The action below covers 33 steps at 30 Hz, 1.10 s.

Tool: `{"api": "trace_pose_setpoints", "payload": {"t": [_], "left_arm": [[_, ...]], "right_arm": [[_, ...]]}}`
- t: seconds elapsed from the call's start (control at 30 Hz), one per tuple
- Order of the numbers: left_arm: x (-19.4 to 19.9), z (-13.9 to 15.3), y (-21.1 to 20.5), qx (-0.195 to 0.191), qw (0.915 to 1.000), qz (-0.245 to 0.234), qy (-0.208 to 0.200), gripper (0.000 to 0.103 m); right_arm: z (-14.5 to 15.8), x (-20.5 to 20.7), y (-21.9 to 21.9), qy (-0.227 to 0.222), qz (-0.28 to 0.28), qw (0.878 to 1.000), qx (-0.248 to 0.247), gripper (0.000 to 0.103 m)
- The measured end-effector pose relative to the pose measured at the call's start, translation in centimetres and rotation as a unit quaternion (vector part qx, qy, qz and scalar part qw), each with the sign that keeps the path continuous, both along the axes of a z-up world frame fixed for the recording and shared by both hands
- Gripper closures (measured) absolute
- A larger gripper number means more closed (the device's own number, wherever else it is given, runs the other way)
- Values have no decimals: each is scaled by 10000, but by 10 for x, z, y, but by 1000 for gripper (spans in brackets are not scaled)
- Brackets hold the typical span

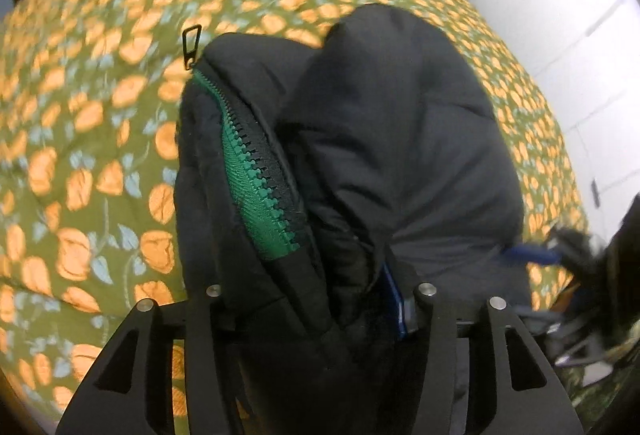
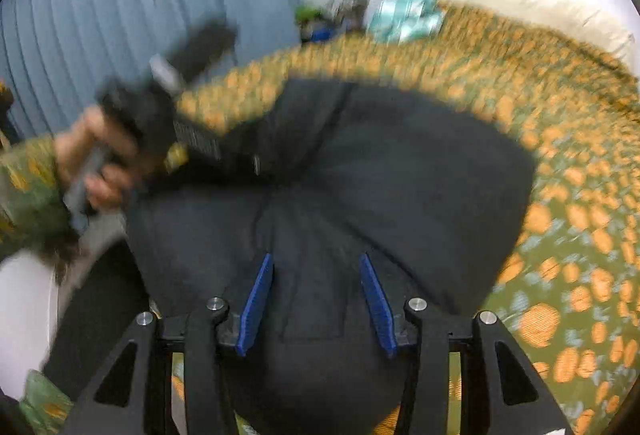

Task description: Fold large clothes

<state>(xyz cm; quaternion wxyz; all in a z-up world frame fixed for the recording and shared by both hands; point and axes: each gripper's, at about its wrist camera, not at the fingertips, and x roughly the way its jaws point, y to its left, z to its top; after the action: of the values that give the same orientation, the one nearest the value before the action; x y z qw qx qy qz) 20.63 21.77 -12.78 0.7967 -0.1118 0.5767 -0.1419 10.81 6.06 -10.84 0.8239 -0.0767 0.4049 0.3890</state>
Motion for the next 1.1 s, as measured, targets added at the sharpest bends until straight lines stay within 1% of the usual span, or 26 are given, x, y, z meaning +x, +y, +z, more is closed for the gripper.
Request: {"api": "trace_pose_setpoints", "payload": {"t": [0.03, 0.1, 0.2, 0.23, 0.3, 0.37, 0.4, 0.43, 0.5, 0.53, 0.6, 0.63, 0.7, 0.77, 0.83, 0.9, 1.1], "left_arm": [[4, -9, 6, -150, 9998, 85, 55, 48], [12, -25, 13, -346, 9992, 193, 103, 44], [23, -48, 20, -691, 9964, 449, 173, 41], [25, -51, 19, -729, 9959, 506, 176, 41], [26, -50, 14, -630, 9968, 464, 142, 41], [23, -45, 12, -552, 9977, 378, 105, 41], [21, -42, 11, -512, 9980, 353, 81, 41], [20, -41, 12, -500, 9981, 353, 65, 41], [16, -42, 17, -570, 9977, 362, 40, 41], [15, -43, 18, -624, 9974, 373, 15, 41], [13, -44, 21, -694, 9968, 397, -22, 40], [12, -44, 21, -706, 9967, 397, -44, 40], [11, -45, 21, -700, 9968, 387, -80, 40], [6, -45, 22, -672, 9969, 379, -116, 40], [2, -46, 24, -614, 9972, 398, -138, 40], [-1, -50, 26, -643, 9970, 407, -136, 40], [0, -56, 25, -728, 9963, 437, -123, 40]], "right_arm": [[-11, 7, 4, 169, -72, 9998, -56, 56], [-21, 22, 9, 443, -197, 9988, -103, 57], [-37, 41, 11, 671, -290, 9972, -182, 58], [-40, 47, 10, 791, -344, 9961, -166, 58], [-41, 50, 9, 908, -357, 9951, -163, 58], [-31, 52, 8, 1053, -243, 9939, -236, 58], [-21, 57, 7, 1189, -238, 9924, -221, 58], [-12, 61, 6, 1216, -285, 9920, -166, 58], [12, 75, 4, 991, -411, 9942, 45, 58], [28, 86, 6, 779, -504, 9956, 100, 56], [42, 113, 18, 595, -535, 9968, 83, 56], [42, 127, 27, 590, -526, 9969, 12, 56], [29, 148, 45, 633, -531, 9964, -169, 56], [2, 170, 67, 703, -515, 9955, -368, 55], [-23, 179, 80, 683, -508, 9949, -533, 55], [-44, 181, 83, 648, -528, 9942, -683, 55], [-60, 188, 83, 765, -564, 9931, -689, 56]]}}
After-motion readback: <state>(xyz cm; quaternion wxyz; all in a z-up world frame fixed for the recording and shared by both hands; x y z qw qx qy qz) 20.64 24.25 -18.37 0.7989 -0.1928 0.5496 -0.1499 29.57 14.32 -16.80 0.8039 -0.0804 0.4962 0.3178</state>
